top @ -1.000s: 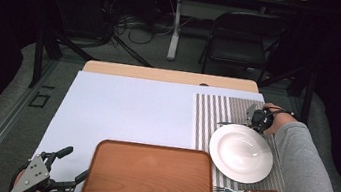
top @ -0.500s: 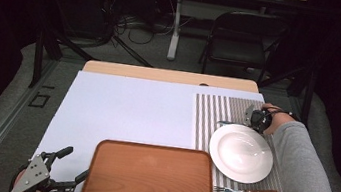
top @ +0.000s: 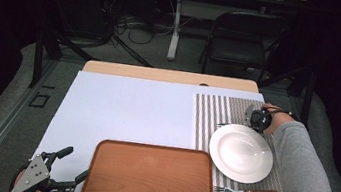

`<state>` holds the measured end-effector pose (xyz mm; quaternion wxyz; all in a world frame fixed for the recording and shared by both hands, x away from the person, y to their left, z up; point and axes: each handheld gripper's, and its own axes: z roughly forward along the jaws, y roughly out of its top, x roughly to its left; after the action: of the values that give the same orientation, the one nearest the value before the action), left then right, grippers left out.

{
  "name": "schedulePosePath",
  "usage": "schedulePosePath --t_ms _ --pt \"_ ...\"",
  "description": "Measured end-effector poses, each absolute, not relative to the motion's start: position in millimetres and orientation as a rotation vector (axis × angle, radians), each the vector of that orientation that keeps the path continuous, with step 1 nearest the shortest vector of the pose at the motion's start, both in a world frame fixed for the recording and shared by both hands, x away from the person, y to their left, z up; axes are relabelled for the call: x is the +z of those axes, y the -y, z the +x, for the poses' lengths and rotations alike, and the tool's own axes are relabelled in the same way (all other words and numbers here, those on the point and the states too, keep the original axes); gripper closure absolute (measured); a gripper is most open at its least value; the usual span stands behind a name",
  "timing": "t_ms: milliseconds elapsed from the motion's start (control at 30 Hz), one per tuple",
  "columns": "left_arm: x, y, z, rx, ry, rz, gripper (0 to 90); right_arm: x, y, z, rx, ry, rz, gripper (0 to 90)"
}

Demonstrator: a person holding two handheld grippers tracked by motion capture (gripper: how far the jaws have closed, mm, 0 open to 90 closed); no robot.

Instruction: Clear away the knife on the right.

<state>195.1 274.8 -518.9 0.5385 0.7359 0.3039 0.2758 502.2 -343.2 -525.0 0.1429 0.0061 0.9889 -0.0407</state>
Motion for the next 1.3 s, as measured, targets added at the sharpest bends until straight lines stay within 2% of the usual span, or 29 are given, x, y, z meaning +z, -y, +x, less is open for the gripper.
schedulePosePath --t_ms 1300 --pt "-520.4 -276.4 196.7 0.649 -0.736 1.743 15.2 -523.0 342.2 502.8 -0.122 -2.850 0.088 75.9"
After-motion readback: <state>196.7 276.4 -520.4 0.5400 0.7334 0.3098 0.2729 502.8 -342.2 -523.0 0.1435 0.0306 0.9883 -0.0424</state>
